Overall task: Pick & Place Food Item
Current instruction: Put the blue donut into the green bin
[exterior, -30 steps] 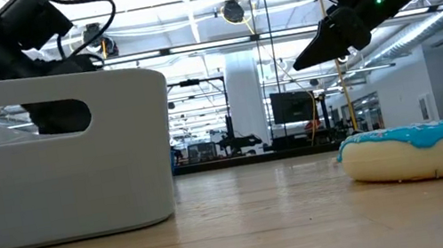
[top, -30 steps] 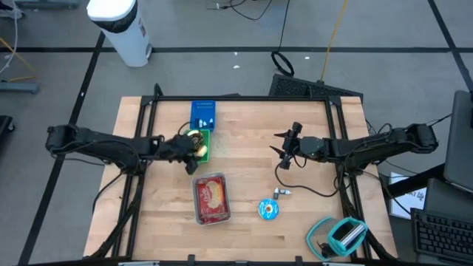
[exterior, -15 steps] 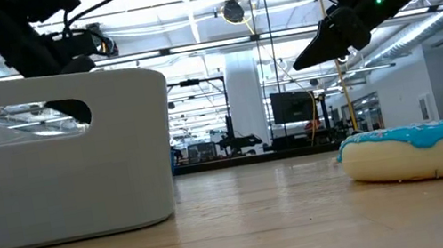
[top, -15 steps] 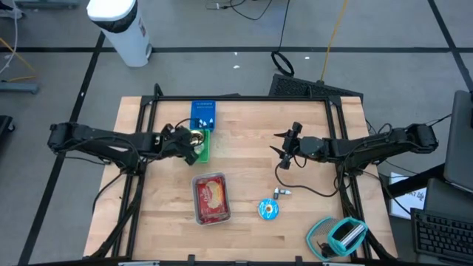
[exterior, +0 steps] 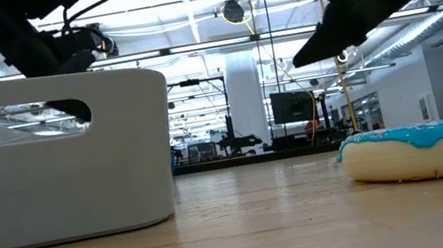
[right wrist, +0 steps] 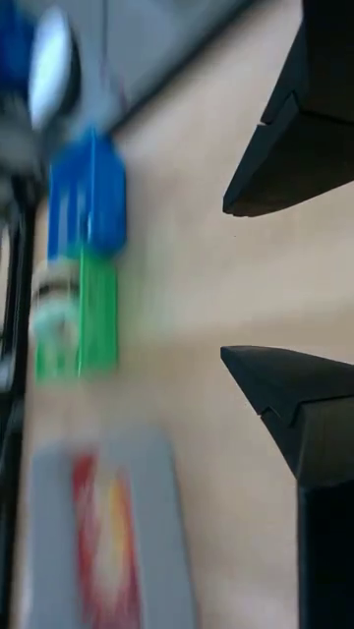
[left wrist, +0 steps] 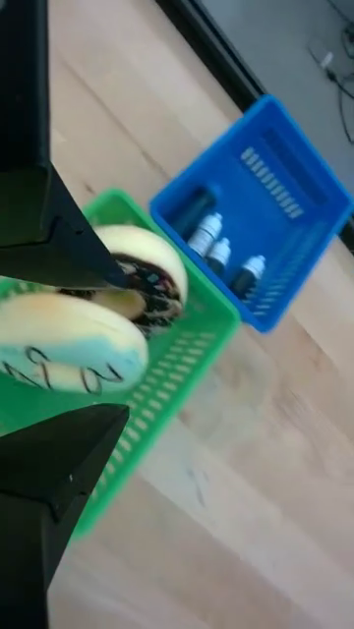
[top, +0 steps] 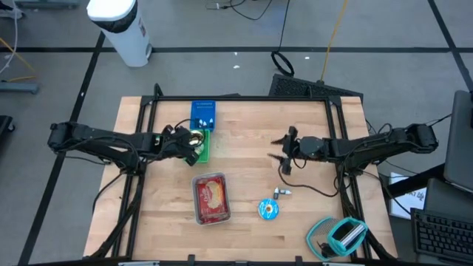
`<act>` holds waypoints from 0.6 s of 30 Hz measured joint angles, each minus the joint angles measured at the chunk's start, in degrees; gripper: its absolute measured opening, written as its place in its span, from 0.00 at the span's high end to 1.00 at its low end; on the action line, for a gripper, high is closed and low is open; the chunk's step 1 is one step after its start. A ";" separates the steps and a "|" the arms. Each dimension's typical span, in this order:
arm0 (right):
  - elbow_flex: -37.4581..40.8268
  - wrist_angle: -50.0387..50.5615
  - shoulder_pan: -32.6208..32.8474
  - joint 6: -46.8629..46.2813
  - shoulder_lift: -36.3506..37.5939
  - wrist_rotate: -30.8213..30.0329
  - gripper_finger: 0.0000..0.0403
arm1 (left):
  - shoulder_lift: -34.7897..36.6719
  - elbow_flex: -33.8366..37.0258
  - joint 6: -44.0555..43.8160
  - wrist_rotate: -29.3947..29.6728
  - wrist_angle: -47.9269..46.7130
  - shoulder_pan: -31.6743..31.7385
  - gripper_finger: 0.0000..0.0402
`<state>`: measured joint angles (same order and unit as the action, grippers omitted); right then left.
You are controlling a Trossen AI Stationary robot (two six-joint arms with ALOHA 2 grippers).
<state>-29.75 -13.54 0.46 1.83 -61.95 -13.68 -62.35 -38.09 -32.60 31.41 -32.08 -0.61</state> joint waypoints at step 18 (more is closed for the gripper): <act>-14.53 17.63 20.37 -14.87 -16.72 10.96 0.45 | 0.00 0.00 5.87 0.15 9.49 0.42 0.50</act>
<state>-44.28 4.09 20.83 -13.04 -78.67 -2.72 -62.35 -38.09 -26.72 31.57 -22.59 -0.19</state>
